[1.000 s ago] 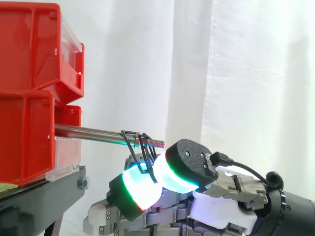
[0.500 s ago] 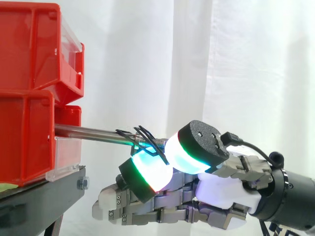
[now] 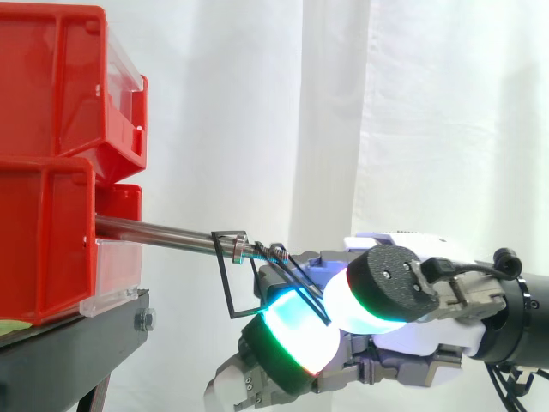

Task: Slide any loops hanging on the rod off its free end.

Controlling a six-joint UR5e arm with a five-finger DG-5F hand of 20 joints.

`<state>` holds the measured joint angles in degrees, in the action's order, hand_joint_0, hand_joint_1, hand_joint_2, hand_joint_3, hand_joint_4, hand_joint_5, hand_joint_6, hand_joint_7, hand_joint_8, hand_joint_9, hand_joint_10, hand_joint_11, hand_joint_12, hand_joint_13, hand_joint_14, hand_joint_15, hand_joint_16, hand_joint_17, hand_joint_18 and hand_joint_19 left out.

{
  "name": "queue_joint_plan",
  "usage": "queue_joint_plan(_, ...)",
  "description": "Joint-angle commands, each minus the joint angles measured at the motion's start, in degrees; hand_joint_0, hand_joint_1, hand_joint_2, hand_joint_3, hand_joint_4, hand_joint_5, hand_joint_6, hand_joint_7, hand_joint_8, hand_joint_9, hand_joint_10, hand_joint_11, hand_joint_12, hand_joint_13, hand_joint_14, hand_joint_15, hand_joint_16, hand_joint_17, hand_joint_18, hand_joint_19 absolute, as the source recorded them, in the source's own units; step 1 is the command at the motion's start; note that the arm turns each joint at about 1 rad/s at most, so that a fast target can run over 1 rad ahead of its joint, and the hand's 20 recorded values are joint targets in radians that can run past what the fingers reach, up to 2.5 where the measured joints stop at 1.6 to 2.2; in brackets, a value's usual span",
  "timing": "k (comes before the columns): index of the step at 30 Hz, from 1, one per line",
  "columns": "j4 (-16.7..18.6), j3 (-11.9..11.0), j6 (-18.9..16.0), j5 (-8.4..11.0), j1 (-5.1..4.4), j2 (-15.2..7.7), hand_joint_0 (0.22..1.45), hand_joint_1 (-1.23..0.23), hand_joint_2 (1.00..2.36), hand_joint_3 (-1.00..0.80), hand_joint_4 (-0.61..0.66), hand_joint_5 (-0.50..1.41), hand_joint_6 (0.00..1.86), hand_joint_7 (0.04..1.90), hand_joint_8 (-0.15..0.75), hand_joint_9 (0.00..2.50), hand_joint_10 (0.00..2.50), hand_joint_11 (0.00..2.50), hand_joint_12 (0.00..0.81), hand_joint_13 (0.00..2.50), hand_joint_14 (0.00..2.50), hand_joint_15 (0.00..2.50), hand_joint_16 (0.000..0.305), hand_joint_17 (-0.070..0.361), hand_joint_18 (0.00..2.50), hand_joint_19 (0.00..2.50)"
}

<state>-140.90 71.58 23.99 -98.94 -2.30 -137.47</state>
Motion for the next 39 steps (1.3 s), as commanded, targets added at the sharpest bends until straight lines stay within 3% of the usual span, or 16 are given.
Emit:
queue_joint_plan(1,-0.1,1.6,2.0,-0.2,0.01,1.7,0.6,-0.77,1.02,-0.27,0.09,-0.21,0.82,1.23,0.25,0.63,0.0,0.07,0.244,0.51,0.0,0.0,0.024,0.055,0.3,0.0)
queue_joint_plan(5,0.0,4.6,2.2,0.32,-0.17,4.2,0.59,-0.76,1.02,-0.28,0.09,-0.21,0.82,1.23,0.251,0.63,0.0,0.07,0.244,0.51,0.0,0.0,0.025,0.055,0.3,0.0)
queue_joint_plan(10,-0.3,8.3,1.7,2.61,-0.34,7.8,0.59,-0.76,1.02,-0.3,0.1,-0.21,0.82,1.22,0.252,0.63,0.0,0.07,0.245,0.52,0.0,0.0,0.024,0.055,0.3,0.0)
queue_joint_plan(15,-3.0,8.6,-0.4,3.05,-0.34,9.1,0.61,-0.79,1.01,-0.38,0.09,-0.21,0.81,1.22,0.25,0.64,0.0,0.08,0.246,0.52,0.0,0.0,0.024,0.054,0.31,0.0)
queue_joint_plan(16,-5.0,8.6,-2.1,3.22,-0.43,9.3,0.62,-0.8,1.01,-0.39,0.09,-0.21,0.81,1.22,0.252,0.64,0.0,0.07,0.245,0.52,0.0,0.0,0.024,0.054,0.32,0.0)
queue_joint_plan(19,-7.7,8.6,-5.0,4.81,-0.61,10.3,0.63,-0.8,1.01,-0.41,0.09,-0.21,0.81,1.22,0.249,0.64,0.0,0.08,0.242,0.52,0.0,0.0,0.024,0.054,0.32,0.0)
queue_joint_plan(23,-9.7,8.7,-5.7,6.04,-0.78,11.0,0.63,-0.81,1.01,-0.43,0.09,-0.21,0.81,1.21,0.247,0.65,0.0,0.07,0.241,0.53,0.0,0.0,0.024,0.054,0.33,0.0)
queue_joint_plan(26,-10.5,8.7,-6.1,6.21,-0.87,11.0,0.63,-0.8,1.01,-0.42,0.09,-0.21,0.81,1.22,0.247,0.65,0.0,0.07,0.241,0.53,0.0,0.0,0.024,0.053,0.33,0.0)
queue_joint_plan(30,-11.9,8.6,-9.5,7.36,-1.13,11.0,0.6,-0.75,1.01,-0.41,0.08,-0.21,0.81,1.22,0.247,0.65,0.0,0.08,0.24,0.53,0.0,0.0,0.024,0.053,0.33,0.0)
queue_joint_plan(39,-12.6,8.7,-9.9,7.53,-1.31,11.0,0.59,-0.69,1.01,-0.39,0.09,-0.19,0.78,1.25,0.255,0.66,0.0,0.08,0.242,0.53,0.0,0.0,0.024,0.055,0.32,0.0)
